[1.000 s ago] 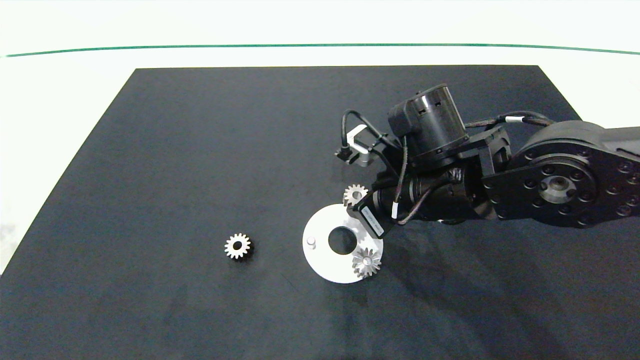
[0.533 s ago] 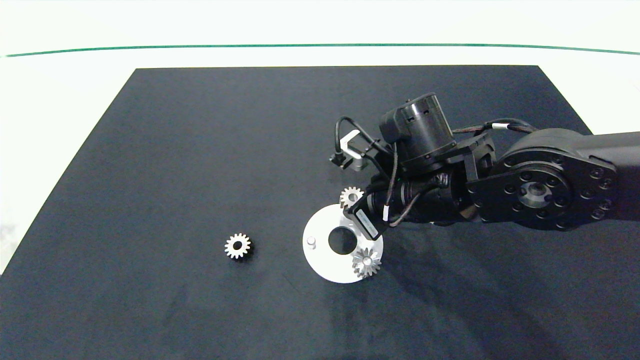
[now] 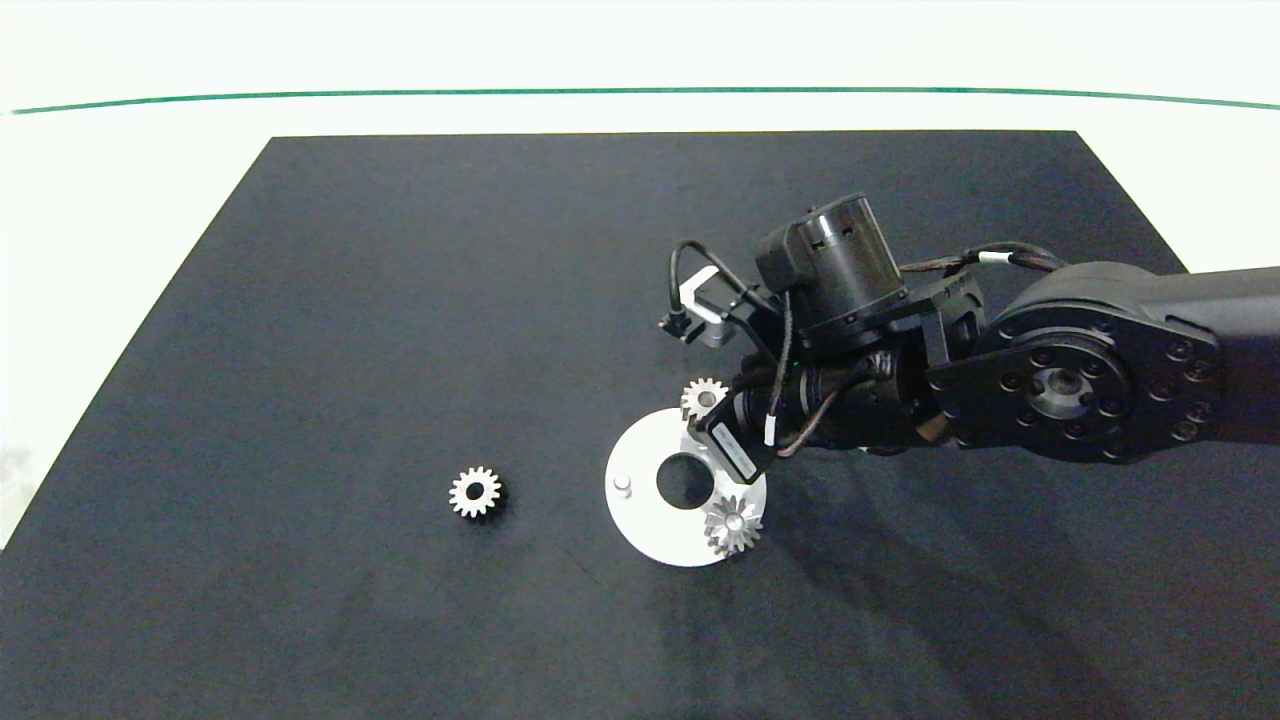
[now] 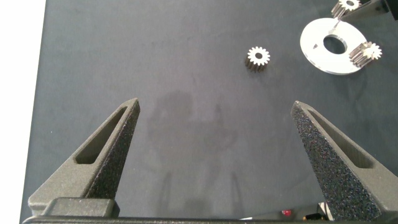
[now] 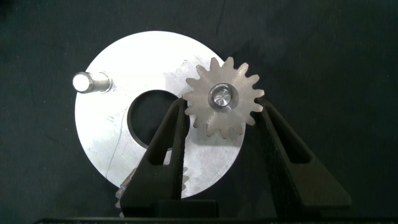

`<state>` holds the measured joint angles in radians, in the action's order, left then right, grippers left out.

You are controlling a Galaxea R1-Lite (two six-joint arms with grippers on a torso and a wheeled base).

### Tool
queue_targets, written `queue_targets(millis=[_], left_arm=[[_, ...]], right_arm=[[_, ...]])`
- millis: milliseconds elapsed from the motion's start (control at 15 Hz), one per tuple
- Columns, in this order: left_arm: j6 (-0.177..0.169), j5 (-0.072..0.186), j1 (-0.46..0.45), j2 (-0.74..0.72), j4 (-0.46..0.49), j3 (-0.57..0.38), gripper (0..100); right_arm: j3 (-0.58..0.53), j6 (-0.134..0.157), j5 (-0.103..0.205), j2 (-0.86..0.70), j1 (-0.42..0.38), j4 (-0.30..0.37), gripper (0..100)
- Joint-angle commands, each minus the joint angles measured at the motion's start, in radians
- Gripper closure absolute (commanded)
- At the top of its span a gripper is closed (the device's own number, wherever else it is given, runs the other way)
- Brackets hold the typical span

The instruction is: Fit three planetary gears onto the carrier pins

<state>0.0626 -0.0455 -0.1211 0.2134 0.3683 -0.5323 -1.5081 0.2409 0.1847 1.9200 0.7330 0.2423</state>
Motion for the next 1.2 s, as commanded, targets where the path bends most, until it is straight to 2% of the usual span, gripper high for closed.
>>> queue_targets(millis=[67, 800, 867, 1200], left_arm=[[0.000, 0.000, 0.000, -0.002, 0.001, 0.000, 0], [-0.001, 0.000, -0.002, 0.001, 0.001, 0.000, 0], [-0.001, 0.000, 0.000, 0.003, 0.001, 0.000, 0], [-0.001, 0.000, 0.000, -0.002, 0.001, 0.000, 0]], right_arm=[[0.002, 0.000, 0.001, 0.004, 0.000, 0.000, 84], [-0.004, 0.002, 0.001, 0.024, -0.014, -0.003, 84], [-0.006, 0.002, 0.001, 0.022, -0.014, -0.003, 0], [-0.004, 0.002, 0.001, 0.011, -0.012, -0.002, 0]])
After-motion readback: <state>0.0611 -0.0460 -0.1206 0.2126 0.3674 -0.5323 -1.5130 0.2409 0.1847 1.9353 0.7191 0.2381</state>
